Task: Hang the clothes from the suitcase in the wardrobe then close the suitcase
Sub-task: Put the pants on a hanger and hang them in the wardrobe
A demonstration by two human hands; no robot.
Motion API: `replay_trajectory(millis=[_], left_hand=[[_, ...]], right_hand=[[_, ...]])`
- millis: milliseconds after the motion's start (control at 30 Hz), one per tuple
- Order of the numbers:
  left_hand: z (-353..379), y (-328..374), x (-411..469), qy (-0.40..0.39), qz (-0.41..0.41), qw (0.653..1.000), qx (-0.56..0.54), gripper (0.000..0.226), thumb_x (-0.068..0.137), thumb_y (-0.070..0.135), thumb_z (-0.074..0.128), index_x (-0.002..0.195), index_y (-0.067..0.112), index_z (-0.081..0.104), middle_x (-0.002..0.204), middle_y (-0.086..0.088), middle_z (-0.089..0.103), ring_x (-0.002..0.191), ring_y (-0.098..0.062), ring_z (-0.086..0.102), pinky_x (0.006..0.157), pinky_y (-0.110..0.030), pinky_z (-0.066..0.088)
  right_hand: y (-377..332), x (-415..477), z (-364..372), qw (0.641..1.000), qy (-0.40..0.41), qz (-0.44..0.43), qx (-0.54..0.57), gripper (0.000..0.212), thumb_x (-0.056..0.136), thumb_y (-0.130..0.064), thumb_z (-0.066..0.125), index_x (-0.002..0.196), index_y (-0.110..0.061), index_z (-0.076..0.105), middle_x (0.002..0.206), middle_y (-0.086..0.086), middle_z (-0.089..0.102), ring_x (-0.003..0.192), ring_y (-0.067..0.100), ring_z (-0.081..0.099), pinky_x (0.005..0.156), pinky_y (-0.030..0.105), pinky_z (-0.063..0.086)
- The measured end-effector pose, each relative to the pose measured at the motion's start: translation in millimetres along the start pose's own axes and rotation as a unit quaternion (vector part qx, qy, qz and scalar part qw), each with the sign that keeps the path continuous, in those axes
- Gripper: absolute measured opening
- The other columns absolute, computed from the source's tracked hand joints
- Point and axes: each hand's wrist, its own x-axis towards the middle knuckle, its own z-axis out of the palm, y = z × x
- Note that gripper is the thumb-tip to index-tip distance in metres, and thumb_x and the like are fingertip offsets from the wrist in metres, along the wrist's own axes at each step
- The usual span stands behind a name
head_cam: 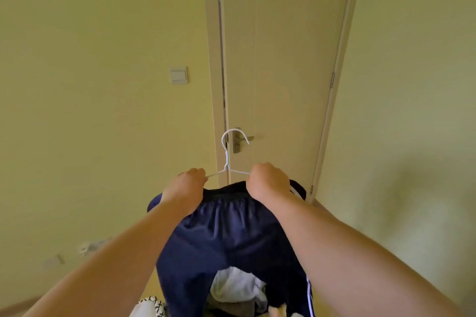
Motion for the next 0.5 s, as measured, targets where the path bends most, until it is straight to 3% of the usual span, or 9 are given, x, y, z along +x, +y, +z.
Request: replay_trajectory(millis=[133, 200, 267, 333, 400, 500], left_hand=[[-5, 2, 5, -0.012, -0.009, 1.0, -0.02, 0.021, 0.107, 0.026, 0.036, 0.091, 0.019, 0.046, 0.086, 0.0, 0.053, 0.072, -0.018, 0.054, 0.064, -0.039, 0.051], [-10, 4, 7, -0.025, -0.005, 1.0, -0.015, 0.011, 0.101, 0.014, 0.04, 0.097, 0.02, 0.048, 0.088, 0.0, 0.056, 0.073, -0.019, 0.055, 0.062, -0.038, 0.052], [-18, 7, 8, -0.064, 0.037, 0.997, 0.012, 0.032, 0.085, -0.001, 0.042, 0.1, 0.026, 0.05, 0.091, 0.003, 0.058, 0.074, -0.019, 0.055, 0.056, -0.032, 0.044], [-28, 12, 14, -0.129, 0.077, 0.989, 0.001, 0.04, 0.075, -0.005, 0.042, 0.089, 0.03, 0.057, 0.092, 0.005, 0.06, 0.08, -0.021, 0.058, 0.058, -0.032, 0.046], [-37, 10, 23, -0.18, 0.098, 0.977, -0.066, 0.042, 0.075, -0.007, 0.045, 0.072, 0.03, 0.063, 0.087, 0.008, 0.067, 0.086, -0.023, 0.064, 0.073, -0.036, 0.056], [-61, 14, 20, -0.242, 0.099, 0.948, -0.18, 0.024, 0.063, -0.002, 0.058, 0.062, 0.022, 0.063, 0.075, 0.003, 0.069, 0.073, -0.019, 0.061, 0.072, -0.032, 0.049]], right_hand=[[-3, 1, -4, 1.0, -0.012, 0.016, -0.015, 0.02, 0.095, -0.017, 0.06, 0.114, -0.011, 0.06, 0.103, 0.004, 0.051, 0.073, 0.021, 0.045, 0.062, 0.031, 0.038], [-5, 0, -5, 0.999, -0.024, 0.021, 0.002, 0.026, 0.093, -0.013, 0.06, 0.118, -0.009, 0.055, 0.113, 0.008, 0.049, 0.082, 0.025, 0.047, 0.068, 0.034, 0.041], [-9, -2, -6, 0.999, -0.054, 0.009, 0.001, 0.029, 0.091, -0.007, 0.059, 0.12, -0.007, 0.055, 0.113, 0.01, 0.047, 0.086, 0.028, 0.052, 0.069, 0.034, 0.044], [-11, -6, -8, 0.997, -0.074, -0.006, 0.0, 0.026, 0.091, -0.003, 0.057, 0.117, -0.006, 0.056, 0.115, 0.012, 0.049, 0.088, 0.029, 0.058, 0.068, 0.034, 0.047], [-10, -8, -12, 0.997, -0.077, -0.021, 0.006, 0.019, 0.09, 0.0, 0.054, 0.108, -0.007, 0.057, 0.112, 0.013, 0.053, 0.088, 0.03, 0.062, 0.062, 0.032, 0.046], [-5, -16, -23, 0.997, -0.071, -0.034, 0.008, 0.019, 0.09, -0.001, 0.054, 0.107, -0.007, 0.059, 0.112, 0.009, 0.052, 0.086, 0.028, 0.062, 0.062, 0.032, 0.048]])
